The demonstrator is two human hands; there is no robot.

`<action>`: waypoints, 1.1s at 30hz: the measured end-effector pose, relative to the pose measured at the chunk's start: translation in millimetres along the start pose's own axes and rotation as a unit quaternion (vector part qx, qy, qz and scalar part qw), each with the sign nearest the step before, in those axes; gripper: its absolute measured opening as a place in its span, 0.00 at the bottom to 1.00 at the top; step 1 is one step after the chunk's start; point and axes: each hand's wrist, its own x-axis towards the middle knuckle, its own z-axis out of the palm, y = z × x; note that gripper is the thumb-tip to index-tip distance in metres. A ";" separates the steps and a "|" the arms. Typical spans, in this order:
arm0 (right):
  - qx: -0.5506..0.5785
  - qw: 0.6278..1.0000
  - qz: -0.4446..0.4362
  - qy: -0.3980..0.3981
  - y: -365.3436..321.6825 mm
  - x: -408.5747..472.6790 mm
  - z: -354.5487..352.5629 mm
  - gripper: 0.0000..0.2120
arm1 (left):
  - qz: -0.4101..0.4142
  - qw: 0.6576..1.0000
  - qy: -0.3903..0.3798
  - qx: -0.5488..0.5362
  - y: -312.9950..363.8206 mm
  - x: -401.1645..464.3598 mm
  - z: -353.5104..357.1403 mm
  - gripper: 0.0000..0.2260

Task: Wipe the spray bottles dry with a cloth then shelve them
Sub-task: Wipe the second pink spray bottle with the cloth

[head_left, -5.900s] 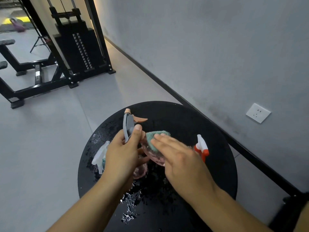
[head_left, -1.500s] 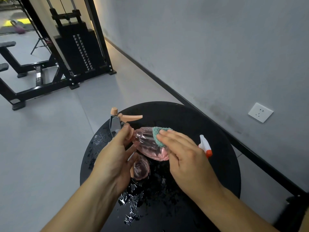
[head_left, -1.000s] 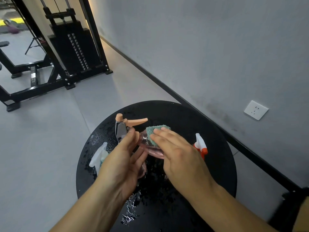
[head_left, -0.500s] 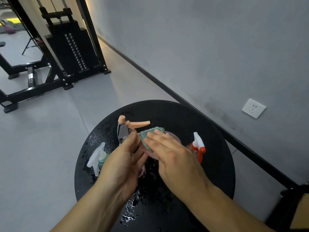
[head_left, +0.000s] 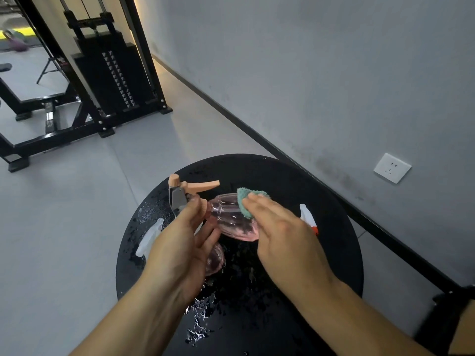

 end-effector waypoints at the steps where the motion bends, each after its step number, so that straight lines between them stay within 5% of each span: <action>1: 0.005 1.000 -0.015 -0.010 -1.8 -2.1 3.3 0.28 | -0.003 1.000 -0.001 0.002 -1.2 -0.7 0.7 0.07; 4: 0.011 0.997 -0.069 -0.019 -2.5 -5.0 10.0 0.26 | -0.014 1.000 -0.010 0.005 -3.0 -2.7 3.0 0.08; 10: 0.009 1.000 0.018 0.016 4.4 3.2 -1.6 0.24 | 0.001 1.000 0.002 -0.011 5.2 3.6 -1.7 0.07; 33: -0.008 0.999 -0.020 0.028 -5.8 0.4 -2.1 0.25 | 0.003 1.000 -0.009 -0.018 8.1 7.0 -3.4 0.08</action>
